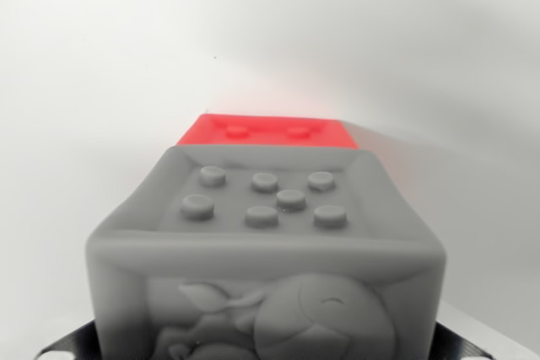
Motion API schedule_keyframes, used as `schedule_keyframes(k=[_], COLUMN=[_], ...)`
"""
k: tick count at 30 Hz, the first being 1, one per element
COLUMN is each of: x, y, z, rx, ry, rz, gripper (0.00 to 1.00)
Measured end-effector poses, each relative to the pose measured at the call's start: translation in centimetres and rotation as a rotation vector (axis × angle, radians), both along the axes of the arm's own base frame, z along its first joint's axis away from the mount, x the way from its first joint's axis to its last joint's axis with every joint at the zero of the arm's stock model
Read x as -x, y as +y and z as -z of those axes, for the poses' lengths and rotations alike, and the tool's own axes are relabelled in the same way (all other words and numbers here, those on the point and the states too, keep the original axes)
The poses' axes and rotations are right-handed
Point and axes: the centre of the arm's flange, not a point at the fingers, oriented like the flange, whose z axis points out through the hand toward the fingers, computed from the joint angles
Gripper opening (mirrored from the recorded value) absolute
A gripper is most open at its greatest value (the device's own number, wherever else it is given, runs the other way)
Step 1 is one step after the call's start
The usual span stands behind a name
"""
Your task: Destack cube
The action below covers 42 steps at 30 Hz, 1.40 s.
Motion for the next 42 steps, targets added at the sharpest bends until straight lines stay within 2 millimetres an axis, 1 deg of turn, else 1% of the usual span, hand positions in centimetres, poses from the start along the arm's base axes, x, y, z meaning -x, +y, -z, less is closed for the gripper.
schedule_keyframes(k=[6, 14, 25, 37, 40, 42], x=[0.0, -0.1, -0.2, -0.2, -0.2, -0.3], y=[0.0, 0.0, 0.0, 0.0, 0.1, 0.3], z=[-0.2, -1.3, -3.8, -7.6, -8.1, -8.0], rx=[0.000, -0.001, -0.003, -0.004, -0.004, -0.004], ry=[-0.001, -0.003, -0.006, -0.009, -0.012, -0.011], rz=[0.000, 0.001, 0.001, -0.001, 0.010, 0.023], gripper=[0.00, 0.00, 0.00, 0.00, 0.00, 0.00])
